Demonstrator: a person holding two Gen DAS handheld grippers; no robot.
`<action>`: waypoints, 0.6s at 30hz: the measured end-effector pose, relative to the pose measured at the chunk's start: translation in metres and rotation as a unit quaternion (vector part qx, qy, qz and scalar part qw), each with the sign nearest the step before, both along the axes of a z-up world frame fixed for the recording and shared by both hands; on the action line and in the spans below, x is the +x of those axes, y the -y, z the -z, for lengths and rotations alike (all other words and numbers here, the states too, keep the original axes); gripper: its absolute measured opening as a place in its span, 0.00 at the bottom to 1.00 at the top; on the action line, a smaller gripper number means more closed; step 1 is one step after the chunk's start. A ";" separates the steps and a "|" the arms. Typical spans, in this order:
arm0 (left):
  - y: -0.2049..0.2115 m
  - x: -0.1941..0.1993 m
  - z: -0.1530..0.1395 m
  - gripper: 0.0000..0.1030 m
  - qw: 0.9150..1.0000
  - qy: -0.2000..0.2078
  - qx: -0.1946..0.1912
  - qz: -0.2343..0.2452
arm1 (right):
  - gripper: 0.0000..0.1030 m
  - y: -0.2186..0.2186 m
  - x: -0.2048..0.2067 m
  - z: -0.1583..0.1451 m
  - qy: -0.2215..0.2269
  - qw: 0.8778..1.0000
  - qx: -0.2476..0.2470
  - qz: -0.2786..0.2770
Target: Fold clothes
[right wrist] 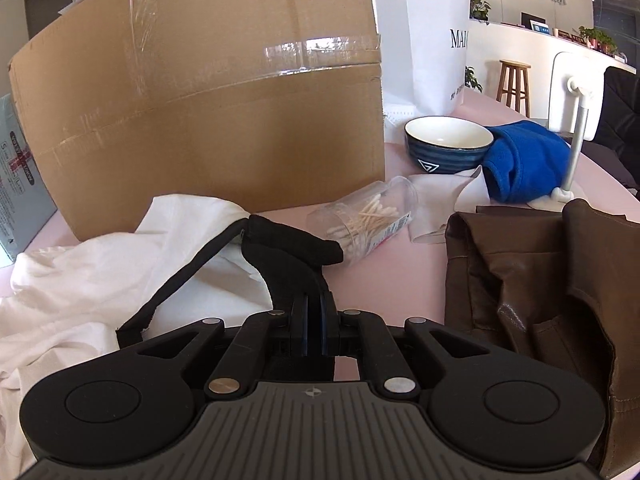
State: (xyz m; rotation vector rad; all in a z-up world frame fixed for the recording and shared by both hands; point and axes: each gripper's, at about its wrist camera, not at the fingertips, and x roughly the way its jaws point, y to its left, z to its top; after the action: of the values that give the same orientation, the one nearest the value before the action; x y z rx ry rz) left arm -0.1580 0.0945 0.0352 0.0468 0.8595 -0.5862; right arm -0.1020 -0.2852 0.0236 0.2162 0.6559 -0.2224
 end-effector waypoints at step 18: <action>-0.120 0.086 0.007 0.84 0.970 -0.032 -0.082 -0.225 | 0.31 -0.201 -0.060 -0.017 0.028 0.948 0.004 -0.317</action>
State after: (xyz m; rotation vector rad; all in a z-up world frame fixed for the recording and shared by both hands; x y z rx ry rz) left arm -0.0724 0.2142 0.0280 -0.3126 0.8473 -0.2297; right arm -0.1616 -0.0837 0.0402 0.0107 0.6381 0.4035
